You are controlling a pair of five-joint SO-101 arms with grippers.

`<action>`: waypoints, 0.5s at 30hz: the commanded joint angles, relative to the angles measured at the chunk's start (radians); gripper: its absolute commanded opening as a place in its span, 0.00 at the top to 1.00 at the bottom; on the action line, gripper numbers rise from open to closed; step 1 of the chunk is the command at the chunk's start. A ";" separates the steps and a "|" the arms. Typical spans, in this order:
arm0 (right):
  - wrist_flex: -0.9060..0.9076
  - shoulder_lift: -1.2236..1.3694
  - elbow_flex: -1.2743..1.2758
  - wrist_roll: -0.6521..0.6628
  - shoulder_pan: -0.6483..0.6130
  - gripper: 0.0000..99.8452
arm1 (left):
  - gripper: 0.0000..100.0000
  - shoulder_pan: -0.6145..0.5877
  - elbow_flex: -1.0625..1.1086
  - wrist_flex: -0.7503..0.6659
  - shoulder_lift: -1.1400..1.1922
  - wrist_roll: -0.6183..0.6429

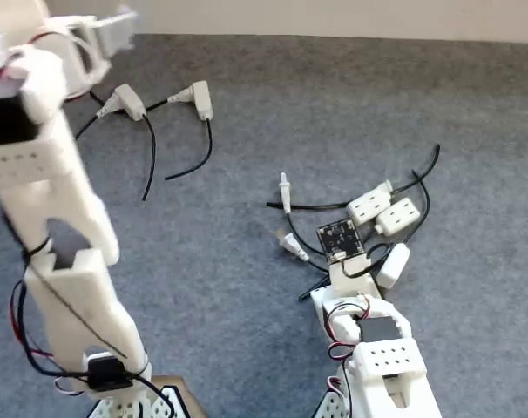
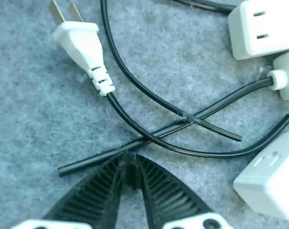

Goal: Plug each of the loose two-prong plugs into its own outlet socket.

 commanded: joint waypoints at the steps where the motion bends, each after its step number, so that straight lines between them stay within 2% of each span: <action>1: -0.018 -0.002 0.004 -0.006 -0.018 0.99 | 0.63 -0.074 0.196 0.011 -0.197 -0.002; 8: -0.018 -0.004 0.001 -0.009 0.030 0.99 | 0.63 -0.082 0.860 0.009 -0.642 -0.005; 10: -0.018 -0.004 -0.002 -0.048 0.051 0.98 | 0.63 -0.082 1.024 0.009 -0.754 -0.003; 15: 0.084 -0.004 -0.110 -0.126 0.108 0.84 | 0.63 -0.082 1.369 -0.066 -0.909 -0.006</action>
